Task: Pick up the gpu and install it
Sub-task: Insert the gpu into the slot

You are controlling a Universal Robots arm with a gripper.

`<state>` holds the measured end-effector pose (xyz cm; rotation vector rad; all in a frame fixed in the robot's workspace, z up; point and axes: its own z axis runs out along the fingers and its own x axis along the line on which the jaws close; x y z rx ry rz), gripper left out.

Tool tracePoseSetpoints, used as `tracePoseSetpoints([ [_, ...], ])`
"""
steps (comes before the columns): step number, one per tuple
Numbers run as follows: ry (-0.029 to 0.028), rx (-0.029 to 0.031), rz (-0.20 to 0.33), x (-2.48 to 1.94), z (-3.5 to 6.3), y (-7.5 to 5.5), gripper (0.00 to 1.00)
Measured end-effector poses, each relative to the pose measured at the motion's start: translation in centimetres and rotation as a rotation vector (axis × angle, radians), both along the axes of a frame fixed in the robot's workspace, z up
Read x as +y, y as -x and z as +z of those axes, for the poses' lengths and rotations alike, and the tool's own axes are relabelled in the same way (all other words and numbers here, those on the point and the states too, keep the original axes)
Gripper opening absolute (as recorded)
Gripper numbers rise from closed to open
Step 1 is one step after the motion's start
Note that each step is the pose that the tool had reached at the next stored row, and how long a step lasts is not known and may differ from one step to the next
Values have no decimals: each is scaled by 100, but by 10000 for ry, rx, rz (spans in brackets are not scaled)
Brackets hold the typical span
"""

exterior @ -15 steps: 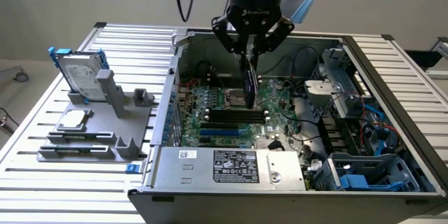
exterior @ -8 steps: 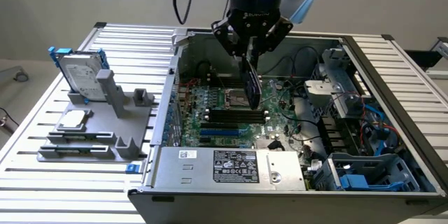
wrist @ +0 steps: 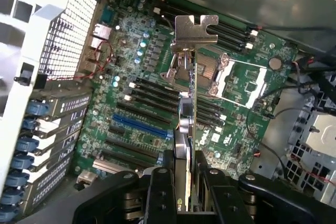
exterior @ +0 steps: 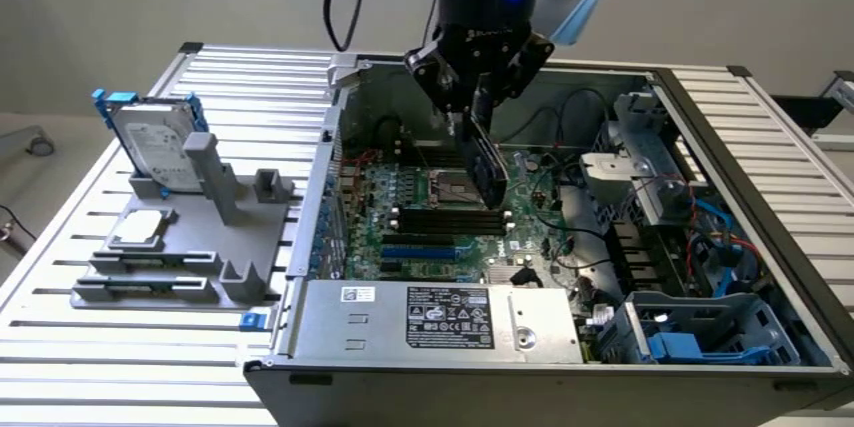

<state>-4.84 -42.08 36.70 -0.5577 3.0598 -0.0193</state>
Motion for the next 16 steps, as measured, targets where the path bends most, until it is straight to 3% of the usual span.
tracePoseSetpoints([
  [16,2,0,2916,0,-63,0,26],
])
